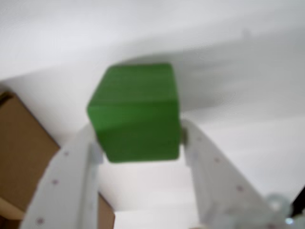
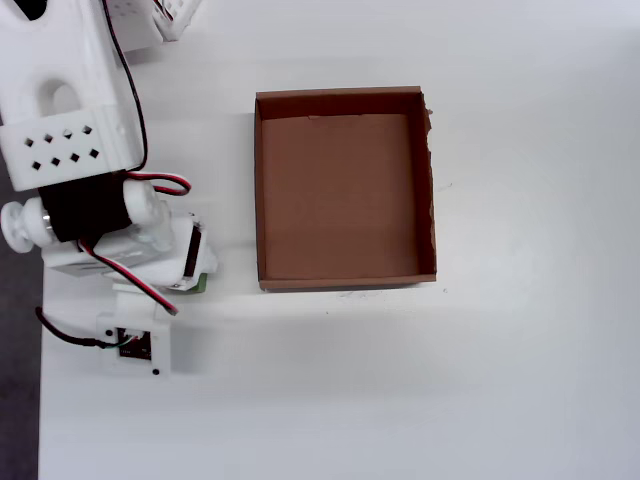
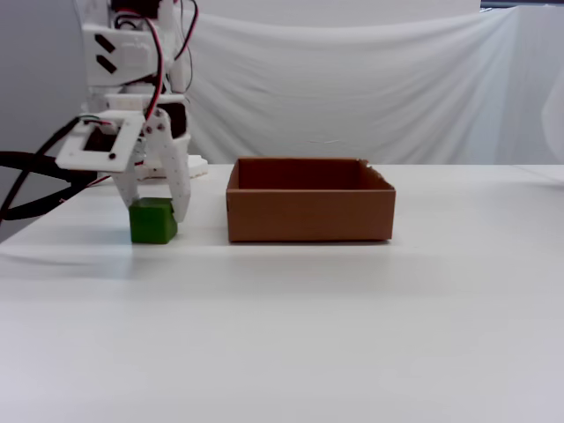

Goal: Grasp a green cube and put it in a box.

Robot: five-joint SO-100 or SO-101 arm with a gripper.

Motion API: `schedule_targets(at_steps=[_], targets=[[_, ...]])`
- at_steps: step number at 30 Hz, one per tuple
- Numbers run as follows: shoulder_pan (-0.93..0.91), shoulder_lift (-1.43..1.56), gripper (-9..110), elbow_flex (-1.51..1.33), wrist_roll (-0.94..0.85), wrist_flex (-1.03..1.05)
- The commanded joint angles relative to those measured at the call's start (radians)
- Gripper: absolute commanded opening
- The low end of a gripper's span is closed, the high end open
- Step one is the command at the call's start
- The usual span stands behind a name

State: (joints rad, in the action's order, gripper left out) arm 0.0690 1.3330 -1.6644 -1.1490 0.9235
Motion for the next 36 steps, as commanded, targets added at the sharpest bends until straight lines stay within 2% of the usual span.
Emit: schedule_targets(at_steps=[1,15,23,36], targets=[[0.012,0.020,17,0.035,-0.002,0.005],[0.014,0.041,11,0.032,0.014,-0.003],[0.048,0.163,9,0.061,0.038,0.117],[0.267,0.390,10,0.078,0.149,0.299]])
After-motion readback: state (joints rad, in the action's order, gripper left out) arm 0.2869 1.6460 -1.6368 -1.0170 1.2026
